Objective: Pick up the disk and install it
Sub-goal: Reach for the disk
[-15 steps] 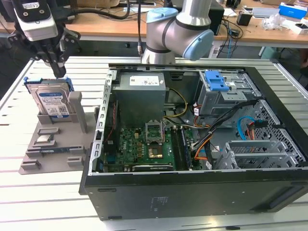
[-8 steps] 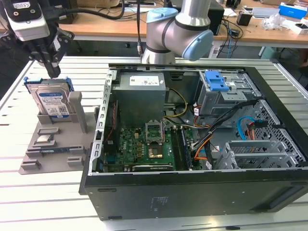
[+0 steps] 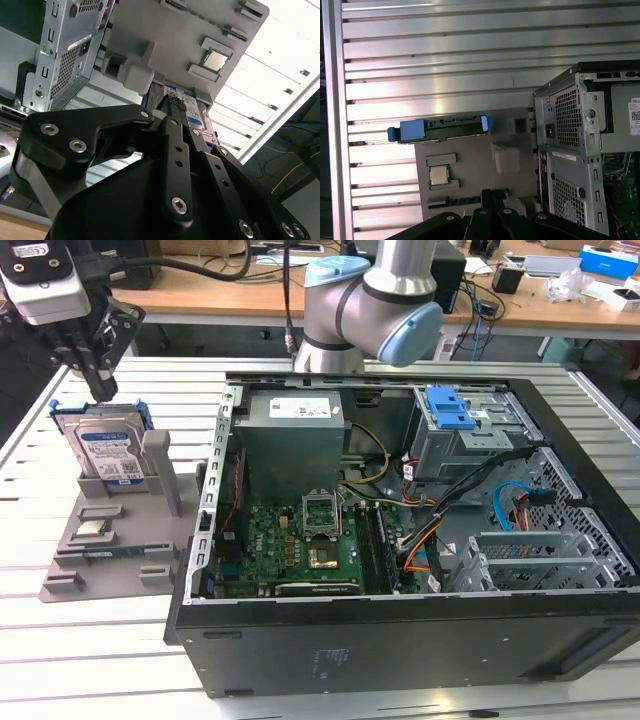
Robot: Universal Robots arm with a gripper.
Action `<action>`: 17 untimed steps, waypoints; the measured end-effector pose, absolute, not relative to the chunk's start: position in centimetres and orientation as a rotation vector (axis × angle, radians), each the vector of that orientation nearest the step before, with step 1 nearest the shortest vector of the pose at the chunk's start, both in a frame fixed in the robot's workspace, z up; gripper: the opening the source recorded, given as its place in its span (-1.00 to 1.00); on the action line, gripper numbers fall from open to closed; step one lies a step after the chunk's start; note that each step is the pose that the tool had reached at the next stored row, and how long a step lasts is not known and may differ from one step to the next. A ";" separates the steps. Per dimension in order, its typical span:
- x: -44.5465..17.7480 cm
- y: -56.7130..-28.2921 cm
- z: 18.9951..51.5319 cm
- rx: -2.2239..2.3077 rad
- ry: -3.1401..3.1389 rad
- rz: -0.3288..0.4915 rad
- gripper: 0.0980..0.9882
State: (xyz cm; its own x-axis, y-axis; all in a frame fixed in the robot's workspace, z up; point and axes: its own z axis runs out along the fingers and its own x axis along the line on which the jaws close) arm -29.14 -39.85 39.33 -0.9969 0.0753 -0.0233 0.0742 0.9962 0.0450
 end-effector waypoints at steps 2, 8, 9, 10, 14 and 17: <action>-29.4 -39.8 39.3 0.116 3.114 0.069 -0.98; -30.7 -39.8 39.3 0.117 3.114 0.069 -0.98; -30.8 -39.8 39.3 0.117 3.114 0.069 -0.98; -30.9 -39.8 39.3 0.117 3.114 0.069 -0.98; -31.4 -39.8 39.3 0.117 3.114 0.069 -0.98; -31.9 -39.9 39.3 0.116 3.114 0.069 -0.98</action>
State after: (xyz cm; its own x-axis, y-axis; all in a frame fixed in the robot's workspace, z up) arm -31.87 -39.85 39.33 -0.9969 0.0752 -0.0233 0.0741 0.9962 0.0450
